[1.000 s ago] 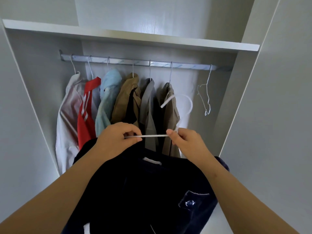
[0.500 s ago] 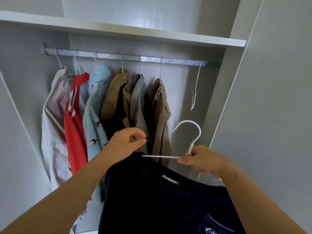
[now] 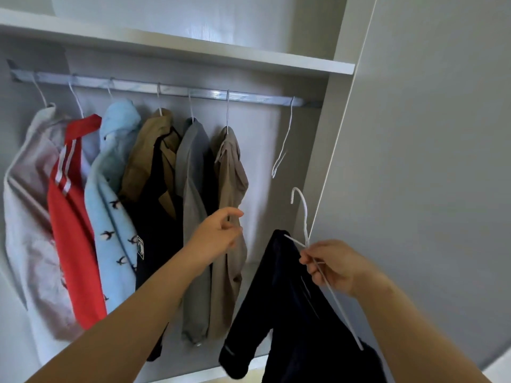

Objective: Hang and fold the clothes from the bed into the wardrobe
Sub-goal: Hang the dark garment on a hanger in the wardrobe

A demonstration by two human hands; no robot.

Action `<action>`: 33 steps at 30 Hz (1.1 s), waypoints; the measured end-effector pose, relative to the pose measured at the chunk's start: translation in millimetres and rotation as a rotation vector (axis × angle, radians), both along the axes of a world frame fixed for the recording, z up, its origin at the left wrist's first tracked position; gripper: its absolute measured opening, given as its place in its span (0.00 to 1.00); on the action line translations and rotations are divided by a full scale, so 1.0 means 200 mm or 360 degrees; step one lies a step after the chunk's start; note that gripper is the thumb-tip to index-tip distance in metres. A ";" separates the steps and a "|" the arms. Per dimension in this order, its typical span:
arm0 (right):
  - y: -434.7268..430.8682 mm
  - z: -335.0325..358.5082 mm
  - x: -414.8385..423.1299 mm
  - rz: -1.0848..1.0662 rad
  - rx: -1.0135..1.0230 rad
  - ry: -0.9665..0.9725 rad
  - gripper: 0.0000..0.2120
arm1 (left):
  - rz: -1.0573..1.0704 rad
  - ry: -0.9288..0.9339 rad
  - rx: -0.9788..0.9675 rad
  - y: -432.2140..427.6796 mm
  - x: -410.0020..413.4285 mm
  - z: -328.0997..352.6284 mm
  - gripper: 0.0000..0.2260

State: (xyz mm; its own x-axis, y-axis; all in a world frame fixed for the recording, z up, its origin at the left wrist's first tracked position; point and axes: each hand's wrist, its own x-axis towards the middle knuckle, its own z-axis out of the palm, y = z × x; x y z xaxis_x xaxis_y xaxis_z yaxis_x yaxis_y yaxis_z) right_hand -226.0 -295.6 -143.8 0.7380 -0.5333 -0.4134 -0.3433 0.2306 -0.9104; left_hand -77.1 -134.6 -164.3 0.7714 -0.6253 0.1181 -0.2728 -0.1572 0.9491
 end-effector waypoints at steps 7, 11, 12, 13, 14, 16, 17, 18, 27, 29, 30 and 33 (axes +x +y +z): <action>-0.10 -0.03 0.09 0.0002 0.0038 -0.0184 0.09 | 0.0132 -0.0046 0.0040 -0.15 0.03 0.03 0.08; -0.15 0.04 0.26 -0.0056 0.0167 -0.0358 0.09 | 0.0197 -0.0097 -0.0006 -0.22 0.18 0.14 0.07; -0.15 0.07 0.31 -0.0042 0.0219 -0.0398 0.09 | 0.0206 -0.0119 -0.0032 -0.24 0.23 0.17 0.07; -0.16 0.10 0.37 -0.0020 0.0272 -0.0432 0.09 | 0.0223 -0.0147 -0.0052 -0.26 0.28 0.20 0.07; -0.16 0.13 0.42 0.0007 0.0323 -0.0457 0.09 | 0.0246 -0.0177 -0.0068 -0.29 0.33 0.23 0.07; -0.17 0.17 0.55 0.0058 0.0389 -0.0475 0.10 | 0.0283 -0.0220 -0.0100 -0.34 0.44 0.26 0.07; -0.19 0.19 0.61 0.0076 0.0394 -0.0470 0.10 | 0.0293 -0.0234 -0.0115 -0.37 0.49 0.28 0.08; -0.20 0.20 0.68 0.0080 0.0388 -0.0463 0.11 | 0.0300 -0.0254 -0.0122 -0.39 0.55 0.28 0.08; -0.37 0.34 1.34 -0.0131 0.0356 -0.0534 0.14 | 0.0247 -0.0372 -0.0089 -0.64 1.15 0.38 0.08; -0.42 0.42 1.46 -0.0181 0.0369 -0.0623 0.13 | 0.0250 -0.0442 -0.0069 -0.69 1.27 0.40 0.07; -0.44 0.45 1.52 -0.0205 0.0364 -0.0677 0.13 | 0.0251 -0.0488 -0.0056 -0.71 1.33 0.42 0.06; -0.51 0.55 1.68 -0.0249 0.0317 -0.0805 0.14 | 0.0224 -0.0575 -0.0046 -0.77 1.48 0.43 0.06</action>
